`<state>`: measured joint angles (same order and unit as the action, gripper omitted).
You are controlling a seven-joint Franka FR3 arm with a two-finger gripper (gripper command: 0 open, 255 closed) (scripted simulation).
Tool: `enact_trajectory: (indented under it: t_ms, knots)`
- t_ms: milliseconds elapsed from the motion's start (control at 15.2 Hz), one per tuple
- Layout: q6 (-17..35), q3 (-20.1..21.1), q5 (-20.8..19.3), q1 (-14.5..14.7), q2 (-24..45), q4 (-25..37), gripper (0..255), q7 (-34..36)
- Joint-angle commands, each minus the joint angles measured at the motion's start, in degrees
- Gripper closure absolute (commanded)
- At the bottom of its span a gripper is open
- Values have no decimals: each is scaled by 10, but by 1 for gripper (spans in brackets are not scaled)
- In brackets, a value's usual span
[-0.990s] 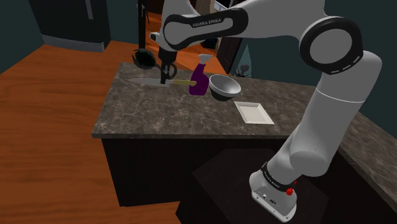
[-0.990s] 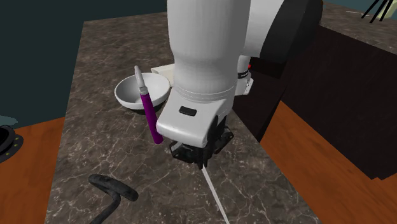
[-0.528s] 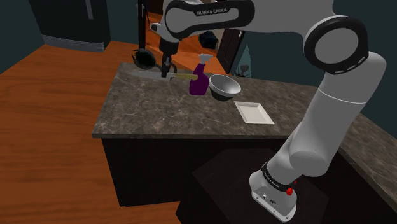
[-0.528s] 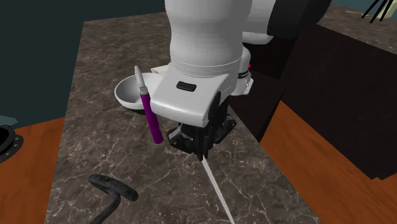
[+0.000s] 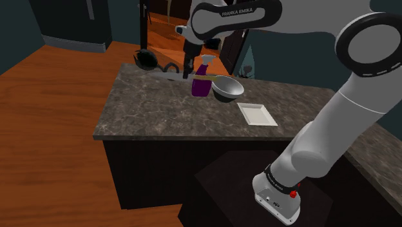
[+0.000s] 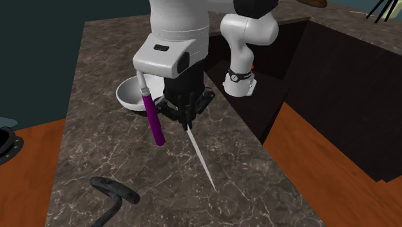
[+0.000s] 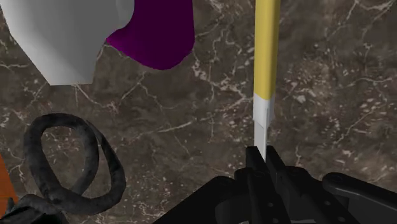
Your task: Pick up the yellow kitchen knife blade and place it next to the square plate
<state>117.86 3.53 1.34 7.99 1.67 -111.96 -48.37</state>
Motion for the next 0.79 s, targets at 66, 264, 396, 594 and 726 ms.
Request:
enact_trajectory:
  t_ms: [66, 264, 396, 594, 726]
  knots:
    - [11, -16, 6, -17, -44, -56, 255, -37]
    - [15, -35, 7, -33, -82, -99, 255, -73]
    - [17, -49, 7, -44, -105, -125, 255, -97]
    - [17, -72, 4, -61, -137, -158, 255, -134]
    - [16, -87, 0, -72, -156, -177, 255, -159]
